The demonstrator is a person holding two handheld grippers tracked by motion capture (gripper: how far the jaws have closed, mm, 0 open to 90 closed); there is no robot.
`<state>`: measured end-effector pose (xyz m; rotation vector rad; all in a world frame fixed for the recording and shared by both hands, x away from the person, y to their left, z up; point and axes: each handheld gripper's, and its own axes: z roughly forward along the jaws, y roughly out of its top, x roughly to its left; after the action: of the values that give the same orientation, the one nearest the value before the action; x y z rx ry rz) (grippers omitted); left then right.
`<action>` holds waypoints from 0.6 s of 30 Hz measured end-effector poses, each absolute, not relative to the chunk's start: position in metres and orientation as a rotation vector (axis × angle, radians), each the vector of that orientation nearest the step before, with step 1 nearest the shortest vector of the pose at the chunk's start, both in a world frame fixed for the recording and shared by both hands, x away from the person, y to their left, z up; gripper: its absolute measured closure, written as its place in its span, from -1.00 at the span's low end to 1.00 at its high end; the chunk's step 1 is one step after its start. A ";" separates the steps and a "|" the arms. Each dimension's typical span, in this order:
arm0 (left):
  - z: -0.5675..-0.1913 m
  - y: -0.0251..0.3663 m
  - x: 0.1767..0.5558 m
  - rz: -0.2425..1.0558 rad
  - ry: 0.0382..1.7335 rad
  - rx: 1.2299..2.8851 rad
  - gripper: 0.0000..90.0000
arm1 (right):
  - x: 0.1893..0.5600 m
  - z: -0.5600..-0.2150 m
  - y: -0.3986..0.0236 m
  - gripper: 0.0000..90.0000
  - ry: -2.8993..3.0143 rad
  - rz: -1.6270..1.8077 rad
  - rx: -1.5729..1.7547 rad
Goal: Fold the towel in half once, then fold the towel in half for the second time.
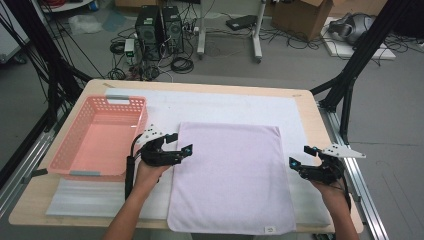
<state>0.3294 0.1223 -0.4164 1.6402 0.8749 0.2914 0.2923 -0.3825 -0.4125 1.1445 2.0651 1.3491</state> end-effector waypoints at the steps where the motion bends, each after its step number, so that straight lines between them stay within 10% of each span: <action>1: -0.416 0.122 0.329 0.293 0.878 1.643 -0.55 | 0.292 -0.412 -0.382 -0.61 2.070 1.345 1.142; 18: -0.419 0.122 0.358 0.310 0.959 1.693 -0.43 | 0.318 -0.414 -0.371 -0.61 2.119 1.259 1.219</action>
<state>0.3575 0.1221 -0.4186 1.6935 0.9586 0.3098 0.3177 -0.3706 -0.4139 1.2193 2.1192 1.2593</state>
